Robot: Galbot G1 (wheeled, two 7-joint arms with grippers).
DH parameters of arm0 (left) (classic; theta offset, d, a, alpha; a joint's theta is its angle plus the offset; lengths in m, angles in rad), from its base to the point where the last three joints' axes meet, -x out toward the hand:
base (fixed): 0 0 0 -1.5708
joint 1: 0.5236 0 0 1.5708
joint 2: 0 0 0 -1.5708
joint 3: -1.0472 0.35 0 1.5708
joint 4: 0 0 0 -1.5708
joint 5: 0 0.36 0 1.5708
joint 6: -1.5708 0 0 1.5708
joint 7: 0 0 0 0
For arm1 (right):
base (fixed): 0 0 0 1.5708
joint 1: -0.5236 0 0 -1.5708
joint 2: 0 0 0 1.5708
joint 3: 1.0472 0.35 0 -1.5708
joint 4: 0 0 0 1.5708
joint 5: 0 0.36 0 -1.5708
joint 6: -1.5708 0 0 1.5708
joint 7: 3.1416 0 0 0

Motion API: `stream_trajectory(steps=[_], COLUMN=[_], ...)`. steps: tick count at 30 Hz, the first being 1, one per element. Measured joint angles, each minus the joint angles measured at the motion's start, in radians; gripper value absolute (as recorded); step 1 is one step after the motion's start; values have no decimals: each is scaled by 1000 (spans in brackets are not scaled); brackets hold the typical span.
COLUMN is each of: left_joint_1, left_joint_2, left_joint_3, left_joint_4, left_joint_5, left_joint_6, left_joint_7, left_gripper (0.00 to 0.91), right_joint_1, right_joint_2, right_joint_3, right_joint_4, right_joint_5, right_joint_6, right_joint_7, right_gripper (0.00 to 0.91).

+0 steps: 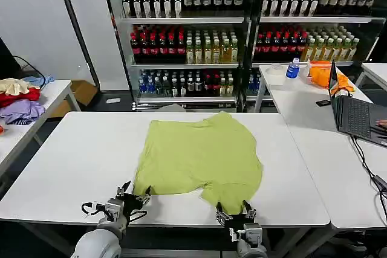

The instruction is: Fold and organize the clothes.

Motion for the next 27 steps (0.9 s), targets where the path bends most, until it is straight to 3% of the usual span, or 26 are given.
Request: stream_trajectory(steps=[11,27], left_joint_1=[15,58], left_joint_2=[11,15], left_joint_3=[-4,-39], left_joint_4=[-6,-64], left_joint_5=[-7,-16], left_joint_6=[-3,-35], left_joint_7=[6,5], left_gripper=[20,20], right_joint_1=[-28,-68], right_joint_2=[-22,-95], right_joint_3=[7,94], right_joint_4=[27,125], right_joint_5=[23,22], right_joint_6=[-2,25], right_joint_7=[0,-45], right_gripper=[0,0])
